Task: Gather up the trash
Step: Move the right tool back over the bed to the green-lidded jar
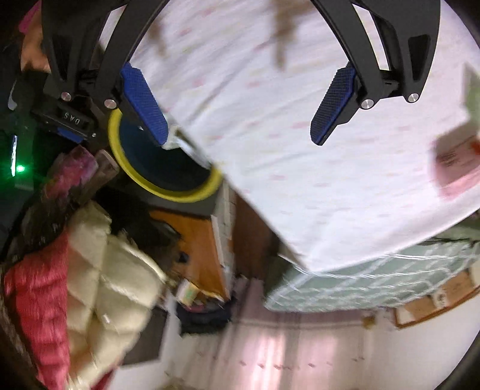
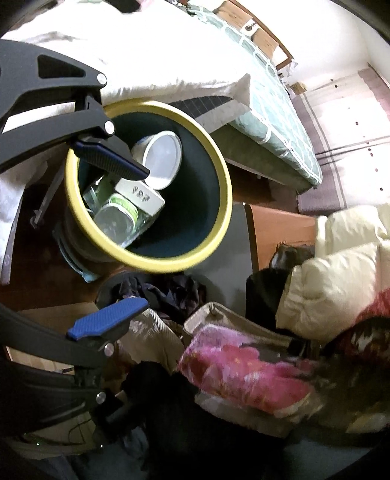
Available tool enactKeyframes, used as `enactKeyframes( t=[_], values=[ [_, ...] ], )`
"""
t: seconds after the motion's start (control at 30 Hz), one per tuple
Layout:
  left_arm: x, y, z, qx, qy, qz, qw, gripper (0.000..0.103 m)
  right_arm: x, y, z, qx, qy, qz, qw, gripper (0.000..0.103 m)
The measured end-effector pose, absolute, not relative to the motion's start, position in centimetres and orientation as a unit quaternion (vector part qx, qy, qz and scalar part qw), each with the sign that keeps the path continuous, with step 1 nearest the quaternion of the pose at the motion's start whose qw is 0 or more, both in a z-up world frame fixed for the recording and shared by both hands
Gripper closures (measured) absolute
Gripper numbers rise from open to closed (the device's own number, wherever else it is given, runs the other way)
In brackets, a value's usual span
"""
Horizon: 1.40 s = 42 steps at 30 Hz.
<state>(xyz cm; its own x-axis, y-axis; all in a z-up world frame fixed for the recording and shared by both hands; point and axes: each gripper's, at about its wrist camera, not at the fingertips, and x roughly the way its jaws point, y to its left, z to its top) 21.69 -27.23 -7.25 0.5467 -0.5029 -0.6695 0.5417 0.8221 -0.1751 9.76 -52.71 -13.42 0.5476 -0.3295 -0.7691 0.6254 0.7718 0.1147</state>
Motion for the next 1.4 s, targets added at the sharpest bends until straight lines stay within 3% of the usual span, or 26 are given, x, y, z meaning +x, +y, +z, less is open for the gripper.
enactKeyframes(
  t=[0.33,0.8,1.17,1.4],
  values=[
    [19.4,-9.8,-4.7,-0.020,0.268,-0.151,0.951,0.006,14.1,-46.1,-13.7,0.155,0.406,-0.221,0.873,0.025],
    [20.9,9.9,-6.1,-0.119,0.247,0.081,0.958,0.006,21.9,-30.1,-11.2,0.075,0.415,-0.062,0.905,0.025],
    [17.7,14.9,-5.9,-0.138,0.197,0.243,0.940,0.005,25.9,-17.4,-9.1,0.040,0.407,0.063,0.911,0.024],
    [17.4,14.8,-5.8,-0.135,0.206,0.257,0.935,0.005,27.7,-9.7,-8.3,0.036,0.395,0.118,0.910,0.016]
  ],
)
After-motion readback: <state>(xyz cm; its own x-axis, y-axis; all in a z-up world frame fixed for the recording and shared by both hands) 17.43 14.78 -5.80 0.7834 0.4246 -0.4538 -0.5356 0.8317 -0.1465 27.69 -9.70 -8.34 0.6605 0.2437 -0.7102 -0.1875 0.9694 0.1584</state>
